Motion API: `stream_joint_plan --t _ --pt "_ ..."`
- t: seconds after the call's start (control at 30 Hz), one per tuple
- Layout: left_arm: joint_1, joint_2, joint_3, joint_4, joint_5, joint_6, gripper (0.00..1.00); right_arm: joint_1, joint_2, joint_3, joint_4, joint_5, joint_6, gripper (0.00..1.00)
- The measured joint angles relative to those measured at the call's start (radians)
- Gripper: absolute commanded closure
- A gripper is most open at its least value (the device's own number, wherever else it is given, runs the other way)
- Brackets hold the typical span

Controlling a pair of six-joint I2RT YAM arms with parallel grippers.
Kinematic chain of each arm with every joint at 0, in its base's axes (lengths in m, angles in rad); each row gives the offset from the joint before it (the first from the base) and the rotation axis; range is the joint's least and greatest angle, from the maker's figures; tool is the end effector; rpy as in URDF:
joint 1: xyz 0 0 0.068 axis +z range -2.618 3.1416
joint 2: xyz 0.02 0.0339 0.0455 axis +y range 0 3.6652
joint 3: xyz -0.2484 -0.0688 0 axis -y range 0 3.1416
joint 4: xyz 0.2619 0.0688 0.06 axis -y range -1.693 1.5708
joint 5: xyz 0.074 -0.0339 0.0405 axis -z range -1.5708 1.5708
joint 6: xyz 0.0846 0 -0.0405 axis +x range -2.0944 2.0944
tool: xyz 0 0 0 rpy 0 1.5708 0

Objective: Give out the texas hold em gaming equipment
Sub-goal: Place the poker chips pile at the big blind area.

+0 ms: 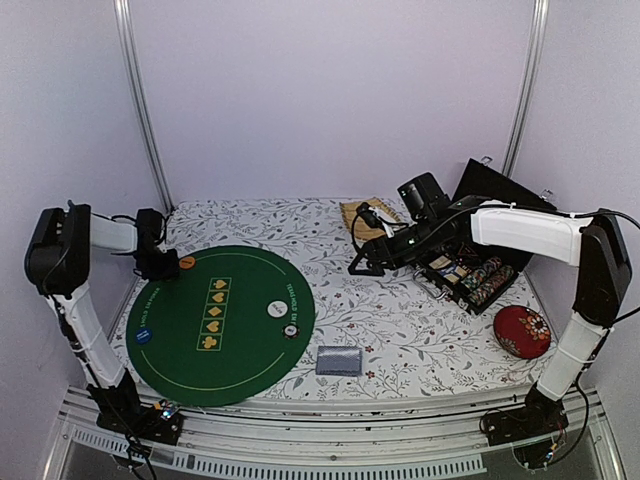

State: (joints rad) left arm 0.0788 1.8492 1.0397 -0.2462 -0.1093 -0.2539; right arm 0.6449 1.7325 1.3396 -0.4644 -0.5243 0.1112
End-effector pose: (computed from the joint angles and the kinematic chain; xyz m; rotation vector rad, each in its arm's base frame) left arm 0.3883 0.0399 0.0665 -0.4707 2.5758 0.0824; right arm 0.3112 0.2871 0.2025 -0.8997 2.3437 0.9666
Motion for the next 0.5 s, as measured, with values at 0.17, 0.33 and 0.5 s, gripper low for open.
stream_joint_plan --t 0.17,0.33,0.5 --pt "0.000 0.051 0.051 -0.001 -0.009 -0.006 0.95 0.000 0.000 0.000 -0.003 0.005 0.000 0.24" --pt "0.000 0.056 0.054 0.002 -0.016 -0.010 0.66 0.000 0.000 0.000 -0.008 0.007 0.000 0.23" --pt "-0.004 0.055 0.040 0.024 -0.025 -0.009 0.46 0.000 0.000 0.008 -0.024 0.013 0.000 0.23"
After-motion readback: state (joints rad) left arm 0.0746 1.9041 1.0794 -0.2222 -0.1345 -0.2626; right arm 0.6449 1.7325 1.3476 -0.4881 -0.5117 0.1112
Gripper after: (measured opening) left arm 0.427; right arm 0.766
